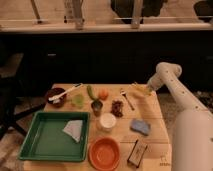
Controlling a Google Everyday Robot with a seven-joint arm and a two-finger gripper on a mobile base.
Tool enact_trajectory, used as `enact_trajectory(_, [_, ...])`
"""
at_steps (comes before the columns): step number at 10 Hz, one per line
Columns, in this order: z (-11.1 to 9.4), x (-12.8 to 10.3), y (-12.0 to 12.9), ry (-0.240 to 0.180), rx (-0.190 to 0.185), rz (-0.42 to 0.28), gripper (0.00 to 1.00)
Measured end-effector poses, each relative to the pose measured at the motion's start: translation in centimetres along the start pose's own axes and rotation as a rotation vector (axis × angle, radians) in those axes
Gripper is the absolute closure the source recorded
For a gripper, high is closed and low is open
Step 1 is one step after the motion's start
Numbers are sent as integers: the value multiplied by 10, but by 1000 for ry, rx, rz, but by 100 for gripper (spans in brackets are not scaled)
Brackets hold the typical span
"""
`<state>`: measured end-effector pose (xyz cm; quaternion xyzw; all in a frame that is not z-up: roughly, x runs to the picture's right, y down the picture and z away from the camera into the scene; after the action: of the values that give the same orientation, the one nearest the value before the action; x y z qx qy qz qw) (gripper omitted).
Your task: Place banana in red bowl
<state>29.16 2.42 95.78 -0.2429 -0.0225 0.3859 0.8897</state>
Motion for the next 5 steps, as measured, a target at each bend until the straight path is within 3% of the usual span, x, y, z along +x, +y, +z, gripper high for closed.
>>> enact_trajectory(5, [-31, -22, 36, -12, 17, -150, 100])
